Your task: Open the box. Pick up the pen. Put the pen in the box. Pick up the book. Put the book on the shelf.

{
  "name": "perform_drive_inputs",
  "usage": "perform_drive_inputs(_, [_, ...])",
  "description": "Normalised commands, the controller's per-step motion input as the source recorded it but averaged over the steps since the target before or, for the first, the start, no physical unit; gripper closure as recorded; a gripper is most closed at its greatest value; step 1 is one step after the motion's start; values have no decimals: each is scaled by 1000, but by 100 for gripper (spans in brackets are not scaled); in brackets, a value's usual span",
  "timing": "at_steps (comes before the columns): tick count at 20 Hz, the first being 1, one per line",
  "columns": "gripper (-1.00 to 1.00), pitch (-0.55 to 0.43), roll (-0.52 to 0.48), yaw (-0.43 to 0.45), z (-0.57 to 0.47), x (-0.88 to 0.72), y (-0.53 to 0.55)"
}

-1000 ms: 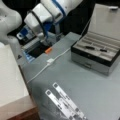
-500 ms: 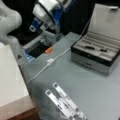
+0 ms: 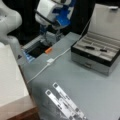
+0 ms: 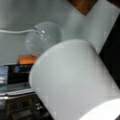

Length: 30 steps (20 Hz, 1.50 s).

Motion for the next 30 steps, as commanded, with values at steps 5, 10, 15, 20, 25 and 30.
perform_drive_inputs(5, [-100, -173, 371, -180, -216, 159, 137])
perform_drive_inputs(10, [-100, -240, 435, -223, -327, 42, 158])
perform_drive_inputs(15, [-100, -253, 338, -170, -262, -12, 74])
perform_drive_inputs(20, [-100, -210, 226, -137, -197, -77, 18])
perform_drive_inputs(25, [-100, -178, 156, -119, -152, -114, -5])
perform_drive_inputs(30, [-100, -130, 113, -106, -66, -112, 12])
